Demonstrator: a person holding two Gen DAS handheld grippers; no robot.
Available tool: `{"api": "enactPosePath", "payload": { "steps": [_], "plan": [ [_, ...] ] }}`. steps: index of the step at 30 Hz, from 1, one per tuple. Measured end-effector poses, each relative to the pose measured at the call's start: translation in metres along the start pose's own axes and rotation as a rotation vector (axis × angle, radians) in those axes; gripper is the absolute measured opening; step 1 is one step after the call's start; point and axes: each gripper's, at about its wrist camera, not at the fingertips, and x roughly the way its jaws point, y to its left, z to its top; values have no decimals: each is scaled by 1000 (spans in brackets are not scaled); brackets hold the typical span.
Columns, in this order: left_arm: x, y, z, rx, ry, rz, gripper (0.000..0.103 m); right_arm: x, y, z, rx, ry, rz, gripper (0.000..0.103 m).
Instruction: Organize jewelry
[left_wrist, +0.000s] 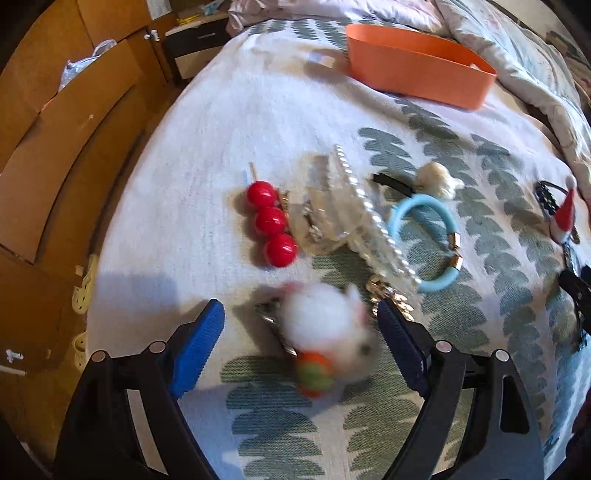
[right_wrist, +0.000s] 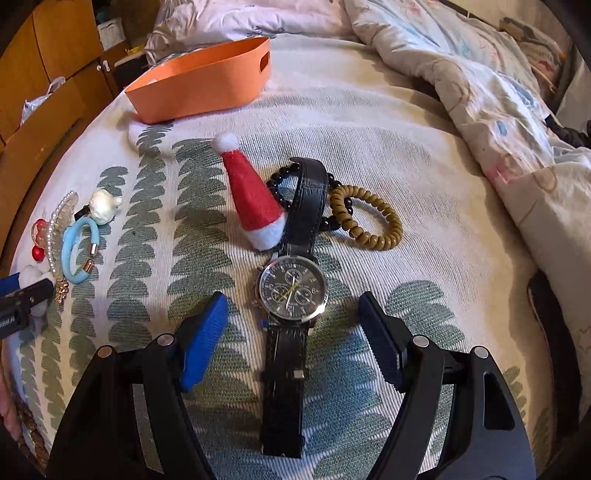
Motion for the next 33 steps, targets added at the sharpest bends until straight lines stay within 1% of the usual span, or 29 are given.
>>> {"api": "enactPosePath", "payload": {
  "steps": [4,8,9,11,12,13,14,15,16,17,18,20,22,24,27,33],
  "plan": [
    [5,-5,-4,20,4,16,84,5,3,2,-13,-20,-22,75],
    [6,-3,-5,12,6,2,84,10,3,3,-6,-32,-28,75],
    [6,-3,-3,10,7,-1,84,10,2,4,4,-30,-24,73],
    [6,-2,-2,5,13,-6,84,10,-1,5,24,-34,-13,66],
    [7,-1,-1,1,13,-7,82,8,-3,6,33,-36,-8,57],
    [6,0,-1,-2,13,-4,78,6,-4,7,38,-38,2,44],
    [6,3,0,-5,14,-1,72,5,-5,8,43,-37,15,42],
    [5,5,1,-10,12,-3,68,4,-6,9,51,-34,21,42],
    [4,7,1,-14,13,-7,59,3,-8,9,58,-31,29,42],
    [4,10,2,-21,17,-13,56,3,-9,9,64,-29,38,42],
    [3,12,2,-28,18,-24,56,3,-10,9,66,-28,42,42],
    [2,17,2,-42,25,-39,50,2,-10,9,72,-28,47,41],
    [2,20,2,-52,30,-53,49,-1,-11,9,86,-36,56,41],
    [0,22,1,-63,35,-61,45,-5,-12,9,94,-42,67,41],
    [-5,26,3,-80,40,-90,44,-15,-13,9,98,-60,80,41],
    [-29,30,8,-94,-26,-92,44,-42,-17,11,113,-112,105,41]
  ]
}}
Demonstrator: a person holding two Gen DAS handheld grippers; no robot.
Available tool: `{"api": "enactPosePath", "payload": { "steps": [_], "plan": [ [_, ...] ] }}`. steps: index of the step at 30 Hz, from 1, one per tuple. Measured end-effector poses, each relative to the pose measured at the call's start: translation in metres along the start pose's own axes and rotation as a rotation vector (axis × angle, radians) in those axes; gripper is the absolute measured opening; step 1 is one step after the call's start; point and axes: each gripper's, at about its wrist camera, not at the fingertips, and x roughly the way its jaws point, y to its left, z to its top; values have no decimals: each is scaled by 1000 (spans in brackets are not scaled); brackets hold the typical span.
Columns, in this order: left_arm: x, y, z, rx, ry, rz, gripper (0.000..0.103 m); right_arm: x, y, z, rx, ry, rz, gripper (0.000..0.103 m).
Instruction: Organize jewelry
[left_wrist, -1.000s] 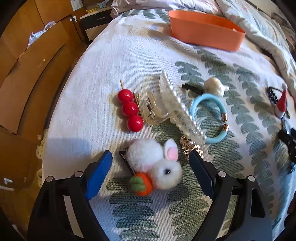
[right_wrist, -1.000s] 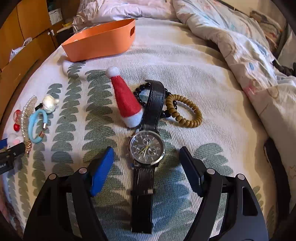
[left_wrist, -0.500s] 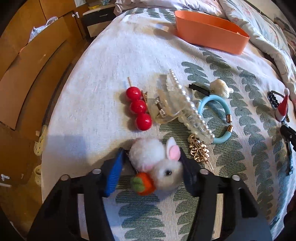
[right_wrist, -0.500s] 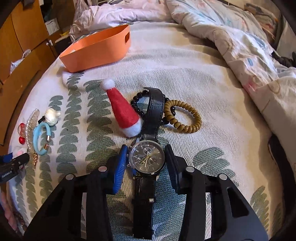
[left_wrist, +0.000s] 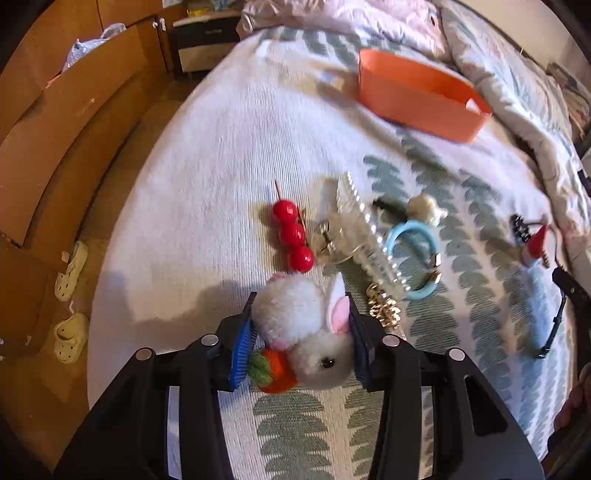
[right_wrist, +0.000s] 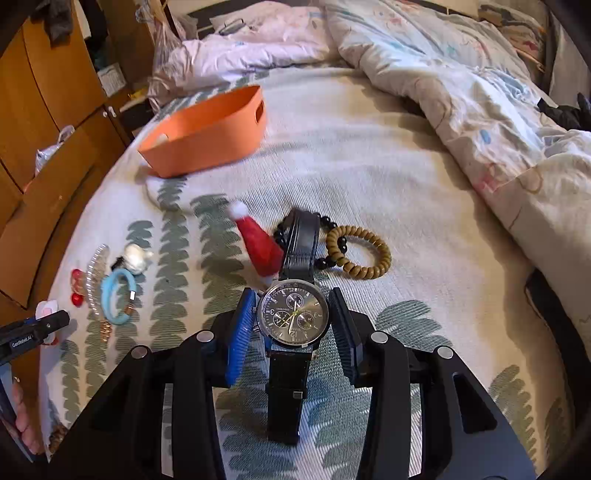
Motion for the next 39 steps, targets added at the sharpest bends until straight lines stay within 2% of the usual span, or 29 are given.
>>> {"api": "enactPosePath", "payload": {
  "steps": [11,21,28,34,39],
  "plan": [
    [-45,-10,-11,23,-93,6,44,-56,6,-7,7,-77,63,42],
    [-84,-10,-33,38,-152,0,44,-124,-2,-40,17,-116,113,42],
    [-97,-9,-65,60,-153,0,44,-173,-3,-77,4,-150,118,41],
    [-100,-10,-112,69,-160,-6,44,-170,-13,-125,44,-92,136,42],
    [-104,-12,-144,86,-181,6,44,-172,-10,-148,37,-91,117,42]
  ]
}}
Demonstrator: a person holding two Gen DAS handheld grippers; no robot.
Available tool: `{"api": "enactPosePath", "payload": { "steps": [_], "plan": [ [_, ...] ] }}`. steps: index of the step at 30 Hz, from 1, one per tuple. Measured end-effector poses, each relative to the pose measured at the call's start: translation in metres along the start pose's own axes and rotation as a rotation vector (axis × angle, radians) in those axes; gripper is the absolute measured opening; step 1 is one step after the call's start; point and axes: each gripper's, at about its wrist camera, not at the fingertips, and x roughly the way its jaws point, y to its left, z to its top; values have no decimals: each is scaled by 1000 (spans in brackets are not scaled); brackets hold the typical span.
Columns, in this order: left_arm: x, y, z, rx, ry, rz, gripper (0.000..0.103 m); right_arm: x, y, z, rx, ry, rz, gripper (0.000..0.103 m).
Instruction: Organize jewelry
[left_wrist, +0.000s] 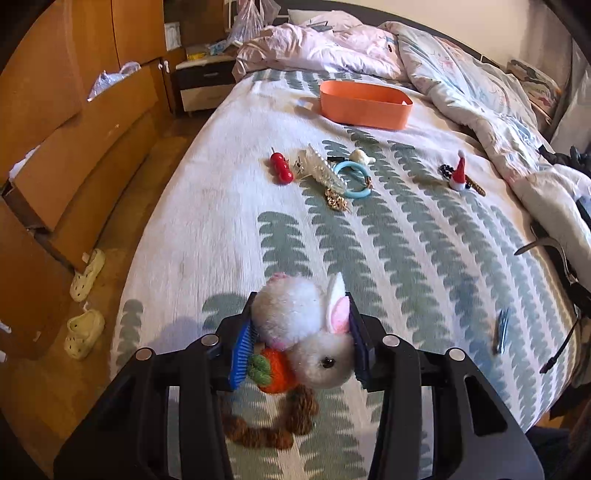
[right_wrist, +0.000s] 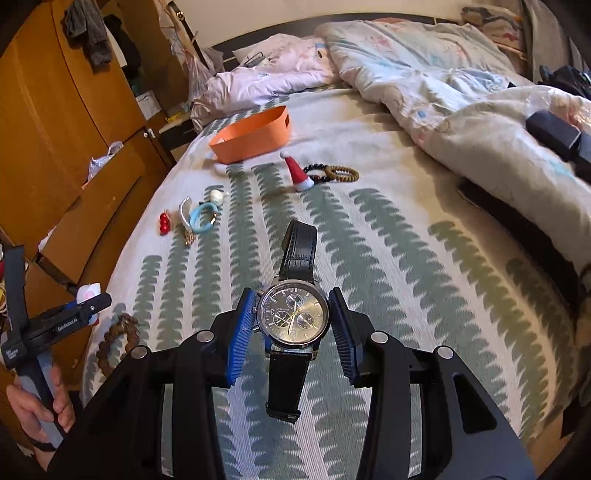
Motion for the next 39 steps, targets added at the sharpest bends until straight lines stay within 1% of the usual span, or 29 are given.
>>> {"api": "enactPosePath", "payload": {
  "steps": [3,7,10,11,12,14,17,19,21,23,25,26,28,33,35,39],
  "plan": [
    [-3,-4,-9,19,-26,32,45,6,0,-7,-3,15,-16,42],
    [7,-5,-15,33,-4,52,45,23,-3,-15,-5,50,-57,42],
    [15,-4,-19,32,22,46,47,32,-8,-17,7,78,-37,42],
    [18,-4,-19,35,25,54,47,34,-7,-17,0,82,-55,42],
    [19,-4,-19,36,25,59,48,35,-7,-17,-5,82,-65,42],
    [20,-4,-19,35,25,48,54,37,-5,-17,-14,80,-60,42],
    [18,-3,-20,37,21,51,56,39,-4,-17,-22,78,-63,44],
    [17,-2,-20,34,18,49,59,41,-4,-16,-29,78,-82,44],
    [15,1,-19,25,18,41,59,38,-1,-15,-39,62,-92,45],
    [12,3,-17,18,8,38,61,30,0,-12,-46,31,-96,48],
    [7,6,-15,10,-8,34,63,19,2,-9,-56,-15,-96,57],
    [3,8,-14,5,-18,29,64,17,2,-8,-58,-26,-95,59],
    [-2,12,-12,-5,-33,25,64,11,2,-5,-52,-56,-80,60],
    [-11,21,-4,-26,-81,39,65,12,1,1,-39,-69,-56,60],
    [-11,26,2,-34,-91,44,67,14,2,4,-41,-76,-45,60],
    [-8,33,13,-49,-96,44,67,17,6,12,-67,-93,-42,60]
  ]
}}
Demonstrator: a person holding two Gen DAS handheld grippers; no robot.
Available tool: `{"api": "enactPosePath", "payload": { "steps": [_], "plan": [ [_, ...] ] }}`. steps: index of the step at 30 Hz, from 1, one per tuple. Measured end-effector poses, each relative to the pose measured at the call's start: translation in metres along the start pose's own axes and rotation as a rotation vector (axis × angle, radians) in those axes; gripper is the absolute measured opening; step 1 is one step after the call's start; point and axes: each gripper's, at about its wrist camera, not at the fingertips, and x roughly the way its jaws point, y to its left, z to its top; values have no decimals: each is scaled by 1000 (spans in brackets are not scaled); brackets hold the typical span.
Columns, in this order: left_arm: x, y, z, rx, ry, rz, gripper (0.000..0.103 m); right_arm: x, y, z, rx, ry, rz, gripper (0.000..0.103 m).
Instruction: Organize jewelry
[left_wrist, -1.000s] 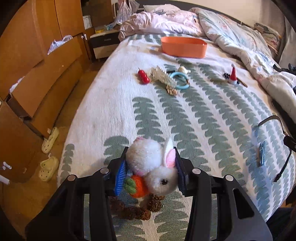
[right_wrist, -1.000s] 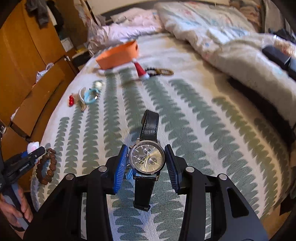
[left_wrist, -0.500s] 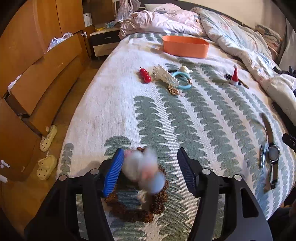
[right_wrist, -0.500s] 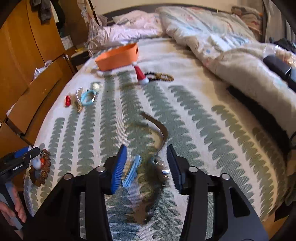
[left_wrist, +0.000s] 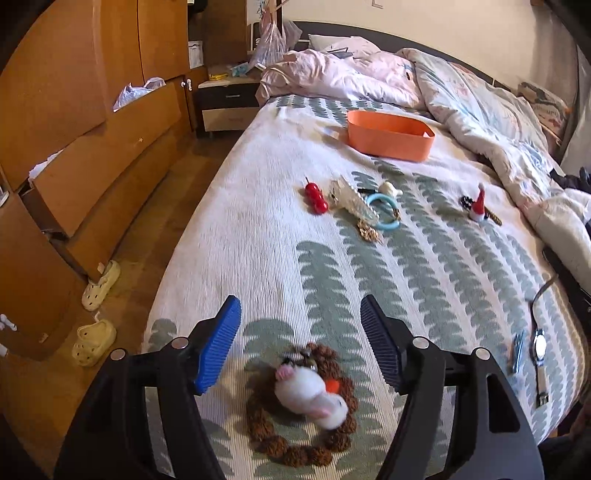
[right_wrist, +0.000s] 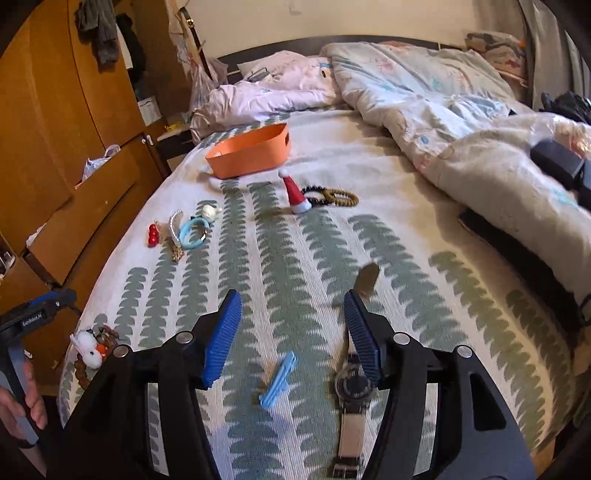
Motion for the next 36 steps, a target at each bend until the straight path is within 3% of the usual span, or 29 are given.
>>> {"api": "enactPosePath", "payload": {
  "steps": [6,11,17,24,36],
  "plan": [
    [20,-2,33,10,5,15,78,19,0,27,-42,-15,-7,66],
    [61,-10,70,27,78,5,78,48,-5,58,-48,-4,8,68],
    [109,0,110,-39,149,11,78,97,-20,97,-19,38,-12,68],
    [153,1,118,-74,263,-17,78,148,-33,115,2,115,-16,68],
    [191,-13,125,-81,323,-1,78,193,-54,121,19,186,-85,68]
  ]
}}
